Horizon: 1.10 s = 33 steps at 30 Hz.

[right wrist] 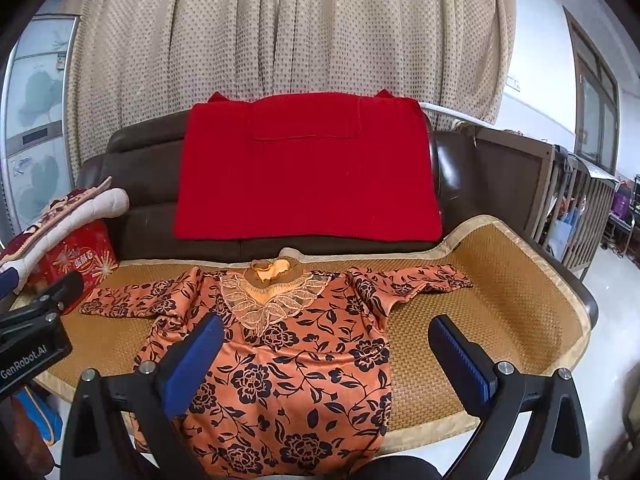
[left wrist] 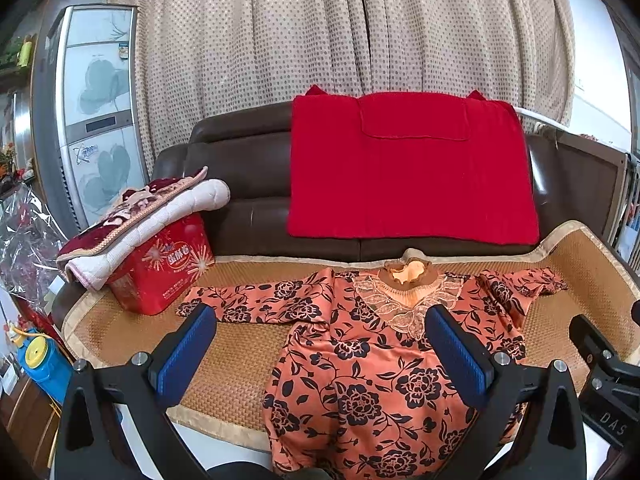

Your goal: Fold small clothes

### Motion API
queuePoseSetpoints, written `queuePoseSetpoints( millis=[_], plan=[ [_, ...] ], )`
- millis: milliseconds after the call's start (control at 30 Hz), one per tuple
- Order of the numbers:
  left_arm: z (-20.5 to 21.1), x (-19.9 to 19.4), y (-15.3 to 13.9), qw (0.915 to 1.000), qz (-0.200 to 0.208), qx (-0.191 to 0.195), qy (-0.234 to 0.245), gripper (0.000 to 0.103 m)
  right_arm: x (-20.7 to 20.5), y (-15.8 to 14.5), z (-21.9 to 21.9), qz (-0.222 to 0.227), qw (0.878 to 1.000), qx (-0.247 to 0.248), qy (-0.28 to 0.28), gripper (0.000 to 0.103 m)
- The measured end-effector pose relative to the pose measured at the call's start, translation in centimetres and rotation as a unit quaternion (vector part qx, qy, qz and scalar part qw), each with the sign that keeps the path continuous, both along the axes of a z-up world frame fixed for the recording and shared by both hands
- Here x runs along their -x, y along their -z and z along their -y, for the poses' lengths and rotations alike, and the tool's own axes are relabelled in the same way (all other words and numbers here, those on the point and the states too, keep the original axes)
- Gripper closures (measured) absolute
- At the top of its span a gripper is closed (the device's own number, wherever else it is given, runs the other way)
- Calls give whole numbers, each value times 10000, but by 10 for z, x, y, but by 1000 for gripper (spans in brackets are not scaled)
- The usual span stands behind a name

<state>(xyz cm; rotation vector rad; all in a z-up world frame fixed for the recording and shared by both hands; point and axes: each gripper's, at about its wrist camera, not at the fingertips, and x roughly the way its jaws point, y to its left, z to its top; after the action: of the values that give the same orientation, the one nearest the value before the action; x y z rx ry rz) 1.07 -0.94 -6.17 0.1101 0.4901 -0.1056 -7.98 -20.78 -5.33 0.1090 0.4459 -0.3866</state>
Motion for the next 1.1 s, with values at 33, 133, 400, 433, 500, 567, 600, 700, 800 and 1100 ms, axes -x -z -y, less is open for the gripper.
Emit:
queuePoseSetpoints(
  millis=[33,133,400,433,500,567,600,700,800,1100],
  plan=[
    [1,-4,2,10000,-17,-4,7,0,-3,1,2,-5,10000,-10,4,0],
    [8,-20,8,9999,-131,-6,72,0,-17,5,16,31,9999,-106,5,0],
    [49,-107,46,9970,-715,247,191,0,-74,50,127,343,9928,-1143,91,0],
    [54,-116,50,9963,-786,289,210,0,-80,58,143,362,9913,-1252,170,0],
    [69,-144,65,9933,-1029,445,293,0,-92,82,190,450,9838,-1690,389,0],
    [83,-168,81,9893,-1287,602,341,0,-101,102,230,557,9722,-2199,588,0],
    [90,-181,91,9873,-1405,660,329,0,-106,120,259,661,9599,-2622,741,0],
    [107,-210,118,9834,-1672,672,219,0,-117,155,315,913,9272,-3488,1013,0],
    [117,-228,141,9818,-1799,581,155,0,-134,191,365,1231,8865,-4325,1089,3],
    [116,-255,178,9812,-1918,203,103,0,-190,243,431,1290,8236,-5345,1392,19]
  ],
)
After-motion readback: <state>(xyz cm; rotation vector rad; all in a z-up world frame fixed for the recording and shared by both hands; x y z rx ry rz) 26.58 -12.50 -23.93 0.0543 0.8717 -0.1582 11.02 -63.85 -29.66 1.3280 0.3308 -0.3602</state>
